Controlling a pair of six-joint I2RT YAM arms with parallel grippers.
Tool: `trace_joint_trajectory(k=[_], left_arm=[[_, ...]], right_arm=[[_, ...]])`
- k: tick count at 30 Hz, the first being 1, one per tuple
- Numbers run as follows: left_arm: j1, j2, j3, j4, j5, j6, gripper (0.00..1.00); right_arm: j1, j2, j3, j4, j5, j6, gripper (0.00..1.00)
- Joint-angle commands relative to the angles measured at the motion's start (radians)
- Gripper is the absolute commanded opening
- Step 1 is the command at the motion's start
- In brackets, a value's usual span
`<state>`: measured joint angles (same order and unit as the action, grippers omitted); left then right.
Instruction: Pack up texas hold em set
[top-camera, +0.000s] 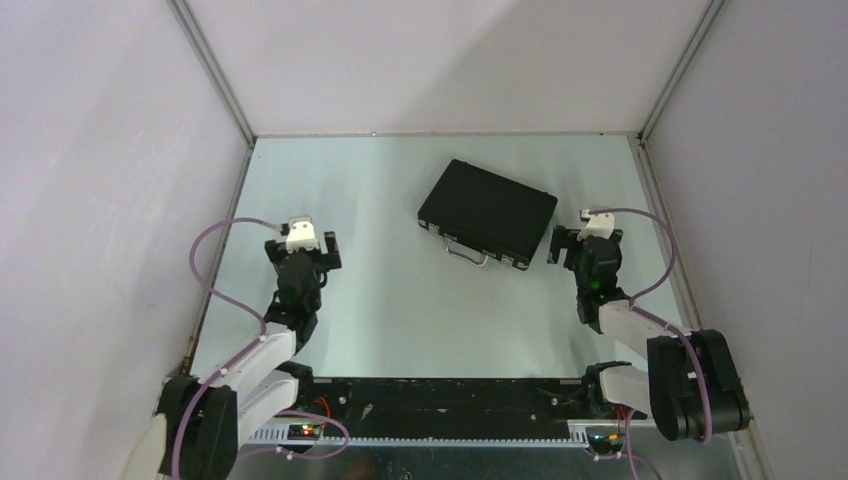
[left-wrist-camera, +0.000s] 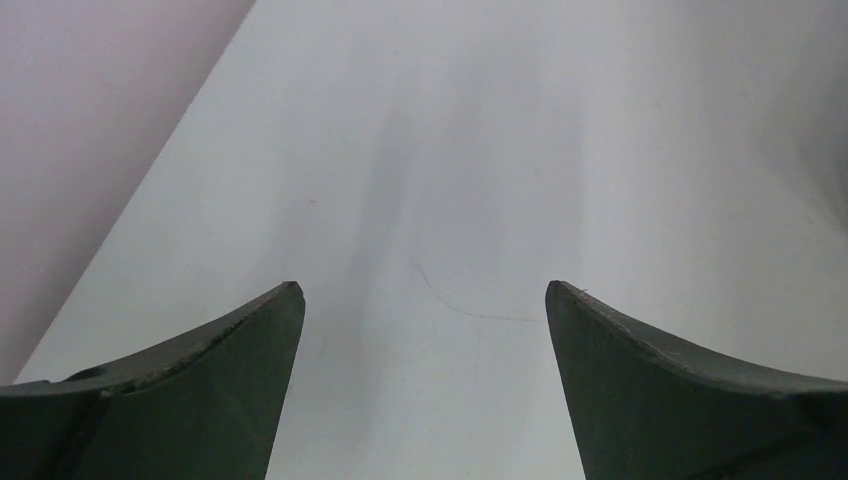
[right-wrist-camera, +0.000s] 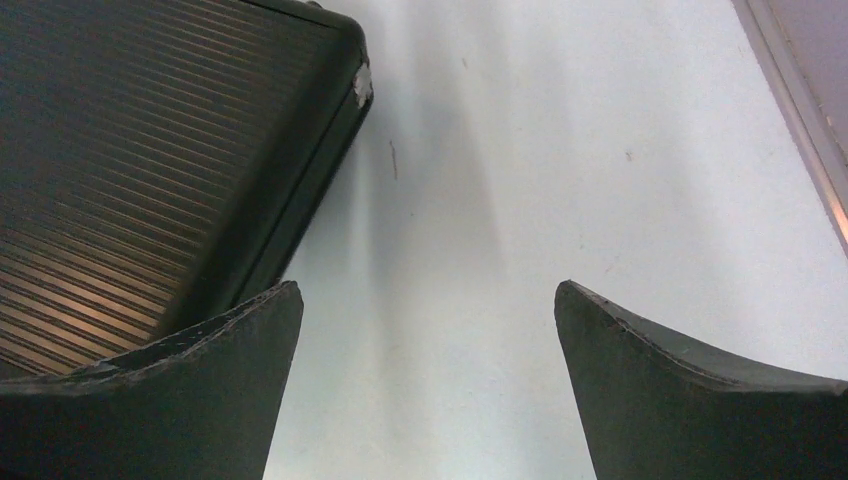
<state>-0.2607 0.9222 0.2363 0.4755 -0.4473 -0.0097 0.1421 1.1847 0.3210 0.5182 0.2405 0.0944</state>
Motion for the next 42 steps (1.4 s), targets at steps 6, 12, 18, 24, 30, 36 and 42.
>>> trace_joint_trajectory(k=[6, 12, 18, 24, 30, 36, 42], left_arm=[[0.095, 0.142, 0.005, 0.277, 0.001, -0.029, 0.98], [0.106, 0.187, 0.055, 0.233, -0.014, -0.050, 0.98], [0.107, 0.158, 0.018, 0.259, -0.040, -0.044, 0.99], [0.154, 0.182, 0.025, 0.286, -0.049, 0.002, 1.00], [0.226, 0.327, -0.063, 0.628, 0.052, 0.002, 0.99], [0.244, 0.334, -0.053, 0.598, 0.117, 0.004, 1.00], [0.244, 0.333, -0.057, 0.604, 0.113, 0.004, 1.00]], right_arm=[[-0.075, 0.122, -0.035, 0.358, -0.104, -0.080, 0.99], [-0.133, 0.169, -0.067, 0.440, -0.179, -0.043, 0.96], [-0.133, 0.169, -0.071, 0.450, -0.182, -0.044, 1.00], [-0.133, 0.170, -0.071, 0.452, -0.185, -0.045, 1.00], [-0.133, 0.171, -0.071, 0.451, -0.187, -0.044, 1.00], [-0.133, 0.170, -0.069, 0.451, -0.191, -0.043, 1.00], [-0.133, 0.171, -0.069, 0.451, -0.192, -0.043, 1.00]])
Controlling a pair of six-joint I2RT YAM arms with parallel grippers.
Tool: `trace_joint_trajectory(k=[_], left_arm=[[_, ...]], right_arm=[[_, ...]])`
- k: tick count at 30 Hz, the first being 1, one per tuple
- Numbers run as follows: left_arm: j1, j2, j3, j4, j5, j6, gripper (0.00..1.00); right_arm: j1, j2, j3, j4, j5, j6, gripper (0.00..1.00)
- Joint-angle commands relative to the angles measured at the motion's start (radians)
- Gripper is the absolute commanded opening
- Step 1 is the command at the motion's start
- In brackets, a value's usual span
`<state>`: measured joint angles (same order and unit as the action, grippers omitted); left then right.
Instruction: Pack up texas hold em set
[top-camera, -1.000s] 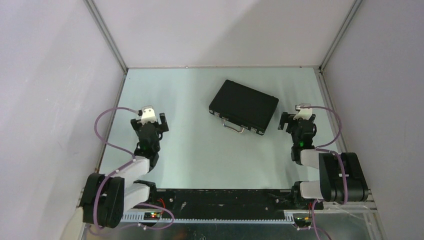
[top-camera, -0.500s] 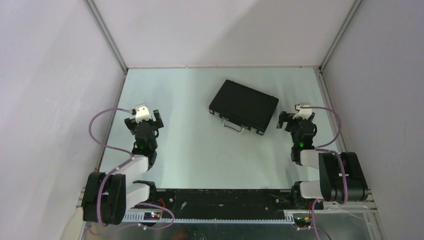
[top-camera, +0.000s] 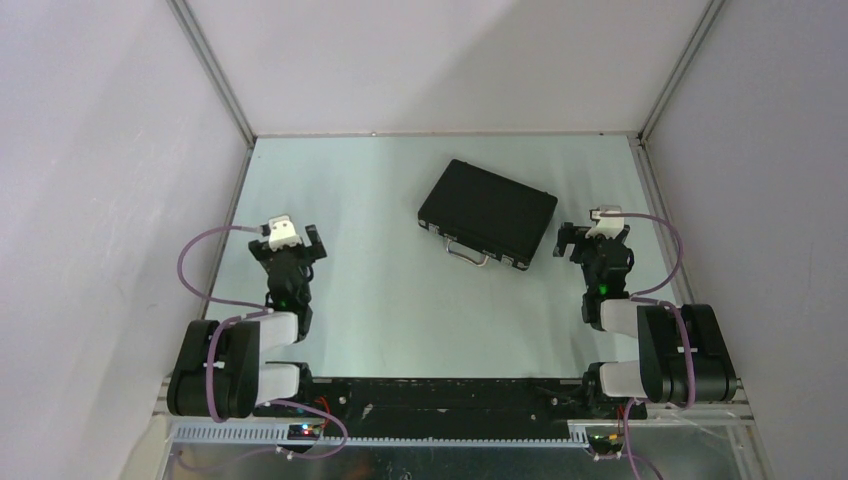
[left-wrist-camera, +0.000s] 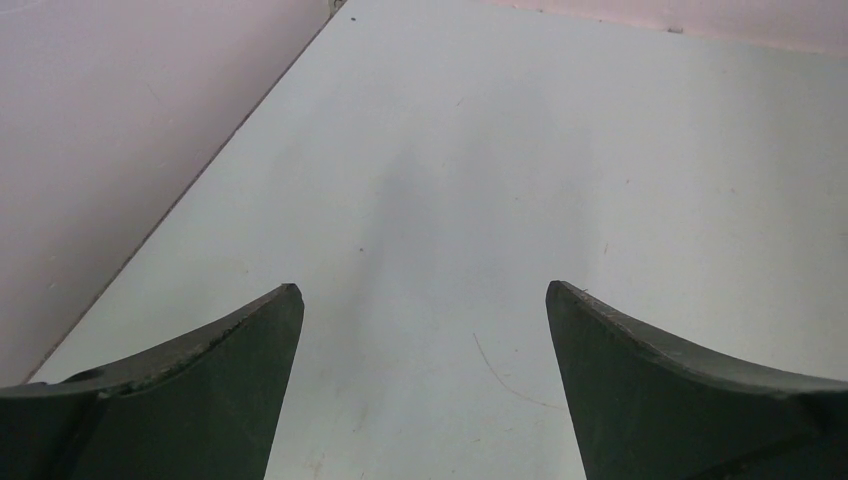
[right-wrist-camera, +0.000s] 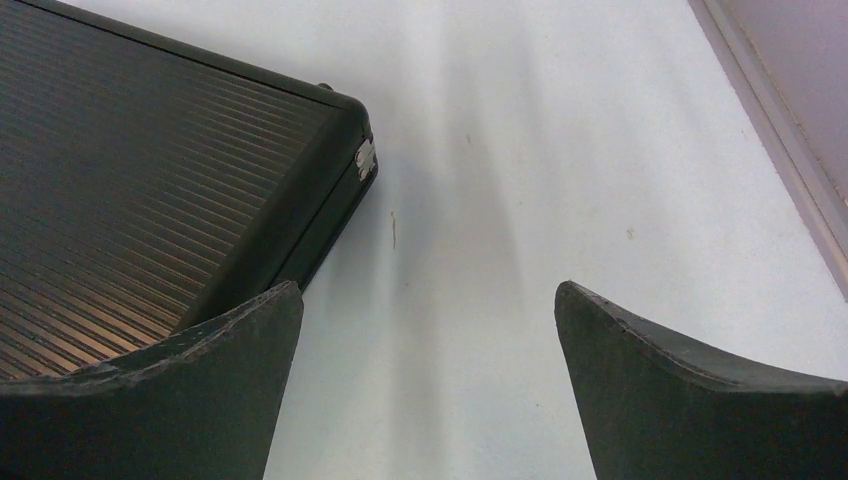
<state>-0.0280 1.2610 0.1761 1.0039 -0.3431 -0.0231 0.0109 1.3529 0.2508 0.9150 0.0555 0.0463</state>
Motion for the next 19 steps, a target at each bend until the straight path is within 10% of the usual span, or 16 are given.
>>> trace_joint_trajectory(k=[1, 19], left_arm=[[0.011, -0.005, 0.004, 0.076, 0.009, 0.017, 1.00], [0.011, -0.003, 0.013, 0.061, 0.018, 0.016, 0.98]], right_arm=[[-0.002, 0.002, 0.001, 0.054, -0.007, 0.005, 1.00], [-0.002, 0.002, 0.001, 0.054, -0.008, 0.006, 1.00]])
